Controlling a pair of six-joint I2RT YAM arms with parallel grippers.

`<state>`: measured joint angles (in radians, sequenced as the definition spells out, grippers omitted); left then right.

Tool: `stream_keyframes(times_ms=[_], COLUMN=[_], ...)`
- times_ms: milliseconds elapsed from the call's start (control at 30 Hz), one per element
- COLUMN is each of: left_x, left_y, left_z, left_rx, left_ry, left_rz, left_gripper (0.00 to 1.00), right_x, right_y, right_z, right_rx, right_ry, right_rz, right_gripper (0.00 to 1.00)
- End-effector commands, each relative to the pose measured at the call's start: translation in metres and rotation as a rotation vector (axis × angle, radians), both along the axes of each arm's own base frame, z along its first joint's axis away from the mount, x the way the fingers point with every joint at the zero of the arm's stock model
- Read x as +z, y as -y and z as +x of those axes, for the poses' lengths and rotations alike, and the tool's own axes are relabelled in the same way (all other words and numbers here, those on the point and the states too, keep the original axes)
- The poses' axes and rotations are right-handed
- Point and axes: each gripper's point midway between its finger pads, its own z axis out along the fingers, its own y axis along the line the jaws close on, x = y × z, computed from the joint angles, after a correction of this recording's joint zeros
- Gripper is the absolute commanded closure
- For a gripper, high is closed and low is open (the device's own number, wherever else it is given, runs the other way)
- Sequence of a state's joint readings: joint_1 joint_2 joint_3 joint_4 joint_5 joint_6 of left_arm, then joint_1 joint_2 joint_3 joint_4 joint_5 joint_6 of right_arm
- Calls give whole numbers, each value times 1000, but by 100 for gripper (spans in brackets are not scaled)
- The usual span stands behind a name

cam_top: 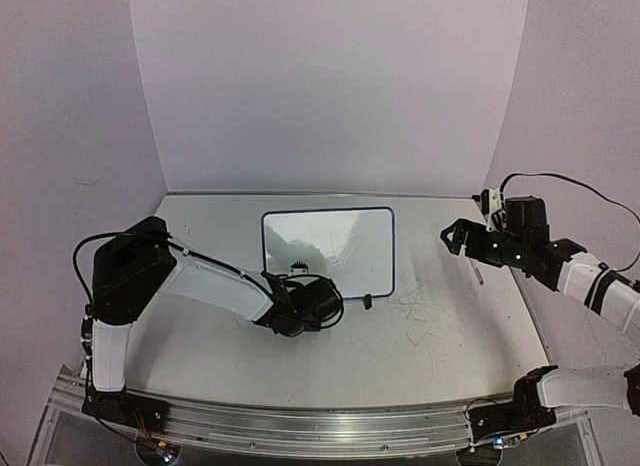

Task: Write a sentence on the whiteboard
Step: Move the whiteboard stand to the center of the board.

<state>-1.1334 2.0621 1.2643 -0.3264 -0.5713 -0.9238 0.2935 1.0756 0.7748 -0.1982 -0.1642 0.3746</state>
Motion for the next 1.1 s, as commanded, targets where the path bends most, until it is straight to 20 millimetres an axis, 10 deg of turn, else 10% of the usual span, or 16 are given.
stream_keyframes(times_ms=[0, 333, 633, 1067], left_x=[12, 6, 19, 98], left_y=[2, -2, 5, 10], left_z=[-40, -48, -57, -95], left_rx=[140, 190, 67, -353], left_ry=[38, 22, -32, -1], left_rz=[-33, -33, -16, -119], left_gripper=[100, 96, 39, 3], right_x=[17, 7, 1, -43], right_y=[-5, -1, 13, 59], right_z=[-5, -17, -11, 22], right_rx=[45, 54, 6, -247], right_ry=[81, 86, 92, -56], right_rz=[7, -7, -105, -327], right_gripper=[2, 2, 5, 2])
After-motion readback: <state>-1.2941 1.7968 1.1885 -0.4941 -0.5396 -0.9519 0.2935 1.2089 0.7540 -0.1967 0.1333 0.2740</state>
